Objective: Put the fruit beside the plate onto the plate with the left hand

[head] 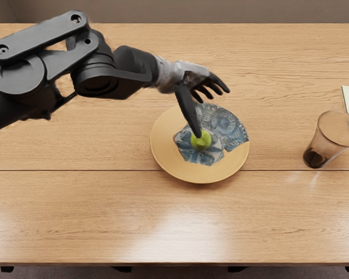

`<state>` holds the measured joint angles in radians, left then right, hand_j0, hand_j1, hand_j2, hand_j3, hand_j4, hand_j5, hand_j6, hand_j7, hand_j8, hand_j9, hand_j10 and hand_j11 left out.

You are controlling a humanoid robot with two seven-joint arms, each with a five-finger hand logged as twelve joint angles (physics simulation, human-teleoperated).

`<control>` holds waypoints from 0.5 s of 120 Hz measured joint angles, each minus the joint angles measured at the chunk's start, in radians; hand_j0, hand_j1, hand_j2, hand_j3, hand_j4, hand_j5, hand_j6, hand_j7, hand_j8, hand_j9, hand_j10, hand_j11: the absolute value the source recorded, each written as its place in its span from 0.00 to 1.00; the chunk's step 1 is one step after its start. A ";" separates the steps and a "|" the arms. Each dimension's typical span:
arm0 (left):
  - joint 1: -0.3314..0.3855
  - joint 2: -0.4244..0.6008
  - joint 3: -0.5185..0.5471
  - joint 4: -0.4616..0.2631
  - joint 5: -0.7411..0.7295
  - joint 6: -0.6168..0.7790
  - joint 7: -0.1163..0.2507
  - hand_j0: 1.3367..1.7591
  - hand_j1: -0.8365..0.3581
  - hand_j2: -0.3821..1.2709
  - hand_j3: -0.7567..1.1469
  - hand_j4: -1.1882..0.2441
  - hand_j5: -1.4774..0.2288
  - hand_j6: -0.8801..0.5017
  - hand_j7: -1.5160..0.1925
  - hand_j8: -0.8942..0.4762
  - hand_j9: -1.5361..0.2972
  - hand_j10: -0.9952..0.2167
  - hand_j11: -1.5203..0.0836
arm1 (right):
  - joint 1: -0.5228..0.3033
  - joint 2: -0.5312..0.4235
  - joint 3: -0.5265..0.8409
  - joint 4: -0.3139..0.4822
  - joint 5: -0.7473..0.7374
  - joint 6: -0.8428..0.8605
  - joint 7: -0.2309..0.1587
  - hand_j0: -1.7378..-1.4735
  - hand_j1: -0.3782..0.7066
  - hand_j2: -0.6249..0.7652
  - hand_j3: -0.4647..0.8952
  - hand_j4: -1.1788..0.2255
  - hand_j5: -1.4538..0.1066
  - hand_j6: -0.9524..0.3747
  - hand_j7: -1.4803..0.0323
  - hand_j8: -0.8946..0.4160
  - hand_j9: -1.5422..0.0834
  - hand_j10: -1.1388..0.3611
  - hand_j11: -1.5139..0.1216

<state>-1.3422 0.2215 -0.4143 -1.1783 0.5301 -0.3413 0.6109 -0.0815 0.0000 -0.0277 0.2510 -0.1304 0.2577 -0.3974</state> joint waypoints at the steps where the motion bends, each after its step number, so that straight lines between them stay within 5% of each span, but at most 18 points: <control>1: 0.000 0.004 -0.002 0.000 -0.026 -0.010 0.000 0.76 0.84 0.28 0.40 0.70 0.71 0.57 0.74 0.57 0.70 0.68 0.79 | 0.000 0.000 0.000 0.000 0.000 0.000 0.000 0.30 0.03 0.45 0.34 0.84 0.93 0.72 0.98 0.68 0.95 0.76 0.93; 9: 0.033 0.071 -0.008 -0.006 -0.236 -0.102 0.000 0.76 0.88 0.27 0.40 0.73 0.75 0.59 0.78 0.59 0.74 0.72 0.83 | -0.001 0.000 0.000 0.000 0.000 0.001 0.000 0.30 0.03 0.45 0.34 0.84 0.93 0.72 0.98 0.68 0.95 0.76 0.93; 34: 0.263 0.578 -0.014 -0.198 -0.862 -0.244 0.000 0.76 0.94 0.25 0.40 0.79 0.82 0.61 0.84 0.63 0.80 0.78 0.90 | -0.001 0.000 0.001 0.000 0.001 0.002 0.000 0.30 0.03 0.45 0.34 0.84 0.93 0.72 0.98 0.68 0.95 0.76 0.93; 60: 0.310 0.827 -0.002 -0.249 -1.051 -0.267 0.000 0.76 0.97 0.24 0.40 0.81 0.84 0.63 0.87 0.64 0.82 0.80 0.93 | -0.001 0.000 0.001 0.001 0.001 0.002 -0.001 0.30 0.03 0.45 0.34 0.84 0.93 0.72 0.98 0.68 0.95 0.76 0.93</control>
<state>-1.0320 1.0486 -0.4164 -1.4273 -0.5213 -0.6082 0.6109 -0.0828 0.0000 -0.0262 0.2515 -0.1289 0.2594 -0.3986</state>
